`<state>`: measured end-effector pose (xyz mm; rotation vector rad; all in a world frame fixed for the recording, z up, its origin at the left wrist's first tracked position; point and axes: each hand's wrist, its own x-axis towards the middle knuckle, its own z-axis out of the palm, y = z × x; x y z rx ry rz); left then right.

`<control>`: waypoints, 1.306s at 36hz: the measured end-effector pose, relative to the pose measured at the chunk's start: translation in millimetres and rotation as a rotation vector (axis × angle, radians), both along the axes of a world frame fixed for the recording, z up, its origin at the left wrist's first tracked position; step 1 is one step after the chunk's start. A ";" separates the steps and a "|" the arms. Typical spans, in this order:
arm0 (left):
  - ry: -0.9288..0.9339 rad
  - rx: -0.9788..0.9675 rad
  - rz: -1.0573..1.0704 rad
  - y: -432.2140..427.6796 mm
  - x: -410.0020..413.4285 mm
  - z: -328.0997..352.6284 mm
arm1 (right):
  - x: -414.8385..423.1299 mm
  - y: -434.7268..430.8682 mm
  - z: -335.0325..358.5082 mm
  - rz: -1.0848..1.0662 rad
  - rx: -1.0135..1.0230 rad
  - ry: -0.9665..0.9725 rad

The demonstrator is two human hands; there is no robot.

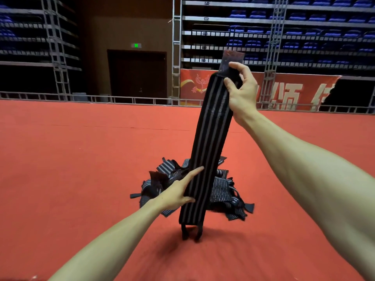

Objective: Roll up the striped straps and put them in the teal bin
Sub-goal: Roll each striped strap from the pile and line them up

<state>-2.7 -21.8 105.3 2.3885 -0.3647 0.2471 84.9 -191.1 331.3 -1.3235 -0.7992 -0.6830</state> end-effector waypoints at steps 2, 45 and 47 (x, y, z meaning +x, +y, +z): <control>0.007 -0.014 0.013 0.7 0.3 -5.0 | 1.4 2.1 -5.8 -0.001 -0.013 0.006; 0.293 0.152 0.266 -18.3 16.0 -118.0 | 63.8 21.5 -193.6 0.015 -0.187 0.317; 0.272 0.129 0.218 -17.1 13.2 -121.4 | 62.4 23.2 -194.6 0.017 -0.193 0.311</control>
